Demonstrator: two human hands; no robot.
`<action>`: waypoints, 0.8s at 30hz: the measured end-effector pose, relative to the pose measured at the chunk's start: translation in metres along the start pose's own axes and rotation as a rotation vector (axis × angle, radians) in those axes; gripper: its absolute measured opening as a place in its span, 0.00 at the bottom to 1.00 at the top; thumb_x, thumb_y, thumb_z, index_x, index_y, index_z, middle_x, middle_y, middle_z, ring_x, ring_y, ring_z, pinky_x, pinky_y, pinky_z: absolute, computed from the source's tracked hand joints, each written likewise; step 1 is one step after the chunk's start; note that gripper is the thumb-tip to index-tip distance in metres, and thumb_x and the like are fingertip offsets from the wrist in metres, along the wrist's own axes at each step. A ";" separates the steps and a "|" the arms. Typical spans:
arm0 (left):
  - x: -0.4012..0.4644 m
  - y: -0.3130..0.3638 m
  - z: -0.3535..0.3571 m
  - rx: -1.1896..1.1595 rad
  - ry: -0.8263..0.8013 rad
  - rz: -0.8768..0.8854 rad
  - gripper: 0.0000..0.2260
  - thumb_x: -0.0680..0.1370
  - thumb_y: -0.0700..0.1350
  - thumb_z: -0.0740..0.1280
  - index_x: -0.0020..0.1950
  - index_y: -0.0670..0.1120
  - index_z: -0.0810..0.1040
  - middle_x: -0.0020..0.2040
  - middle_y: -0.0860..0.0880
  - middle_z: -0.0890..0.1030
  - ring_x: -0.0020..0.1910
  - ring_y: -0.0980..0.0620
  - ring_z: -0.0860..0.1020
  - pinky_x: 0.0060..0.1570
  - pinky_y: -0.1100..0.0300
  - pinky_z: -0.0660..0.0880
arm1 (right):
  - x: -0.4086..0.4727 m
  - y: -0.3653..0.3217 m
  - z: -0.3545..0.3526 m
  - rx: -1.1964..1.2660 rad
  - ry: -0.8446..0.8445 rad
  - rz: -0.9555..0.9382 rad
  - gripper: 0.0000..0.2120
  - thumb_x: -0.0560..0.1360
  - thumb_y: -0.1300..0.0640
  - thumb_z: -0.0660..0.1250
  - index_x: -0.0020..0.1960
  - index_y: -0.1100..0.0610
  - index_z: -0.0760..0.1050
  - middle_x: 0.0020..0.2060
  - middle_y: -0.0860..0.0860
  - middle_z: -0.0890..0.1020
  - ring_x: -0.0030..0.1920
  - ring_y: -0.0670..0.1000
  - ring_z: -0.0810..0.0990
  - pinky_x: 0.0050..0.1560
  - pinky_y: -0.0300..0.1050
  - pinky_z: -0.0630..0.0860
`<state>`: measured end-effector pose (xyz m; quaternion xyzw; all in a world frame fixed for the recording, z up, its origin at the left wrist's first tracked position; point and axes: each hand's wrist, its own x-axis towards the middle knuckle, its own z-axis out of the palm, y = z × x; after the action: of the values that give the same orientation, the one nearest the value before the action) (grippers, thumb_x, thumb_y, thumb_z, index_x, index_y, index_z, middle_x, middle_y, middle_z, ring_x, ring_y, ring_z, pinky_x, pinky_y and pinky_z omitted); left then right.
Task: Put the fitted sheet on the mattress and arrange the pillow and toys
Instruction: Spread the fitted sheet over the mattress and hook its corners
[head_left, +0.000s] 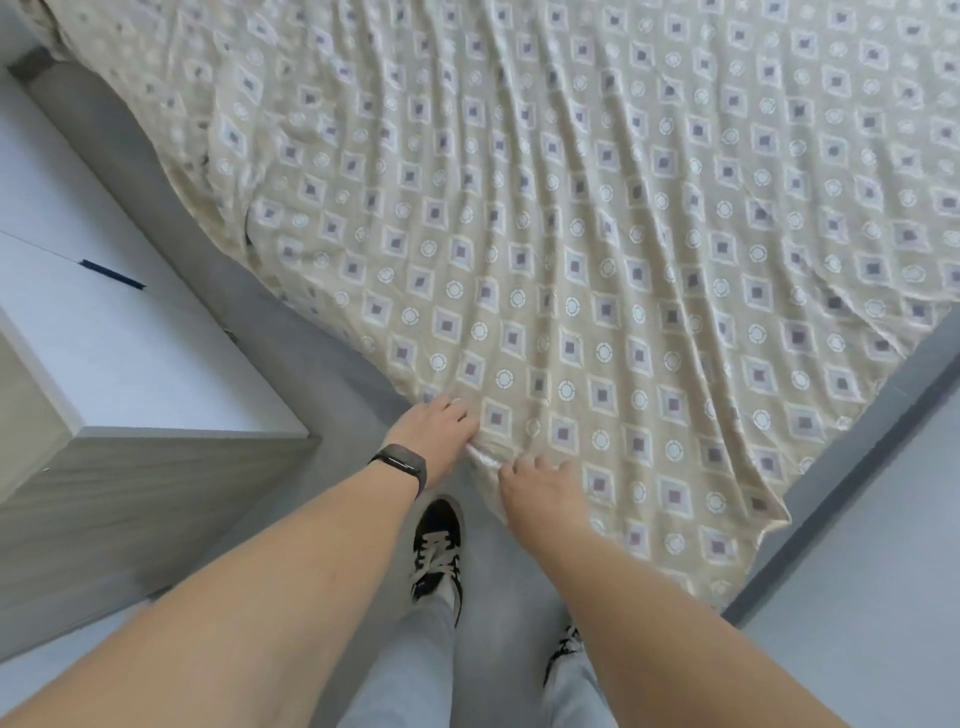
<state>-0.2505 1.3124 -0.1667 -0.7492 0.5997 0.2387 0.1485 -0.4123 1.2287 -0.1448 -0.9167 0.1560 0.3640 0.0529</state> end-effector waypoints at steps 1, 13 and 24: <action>0.001 0.000 -0.001 0.008 0.020 0.003 0.12 0.78 0.40 0.63 0.62 0.48 0.72 0.59 0.48 0.73 0.59 0.46 0.71 0.54 0.55 0.68 | 0.001 -0.005 0.001 -0.026 -0.017 0.037 0.15 0.79 0.59 0.61 0.66 0.56 0.70 0.57 0.54 0.75 0.58 0.57 0.75 0.47 0.51 0.64; 0.003 0.040 0.006 -0.227 -0.198 0.142 0.09 0.77 0.38 0.67 0.55 0.45 0.79 0.53 0.44 0.81 0.52 0.41 0.78 0.54 0.47 0.75 | -0.013 0.026 0.035 -0.020 -0.218 -0.075 0.12 0.81 0.60 0.60 0.60 0.53 0.78 0.56 0.51 0.81 0.59 0.56 0.77 0.62 0.56 0.70; 0.025 0.069 -0.008 -0.422 -0.279 0.105 0.06 0.80 0.39 0.62 0.53 0.44 0.77 0.54 0.44 0.79 0.51 0.43 0.77 0.54 0.48 0.73 | -0.025 0.048 0.030 -0.006 -0.286 -0.017 0.15 0.79 0.61 0.59 0.57 0.45 0.77 0.46 0.47 0.77 0.59 0.54 0.77 0.62 0.55 0.65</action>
<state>-0.3115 1.2717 -0.1690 -0.6912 0.5484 0.4671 0.0579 -0.4642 1.1961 -0.1484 -0.8569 0.1379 0.4910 0.0750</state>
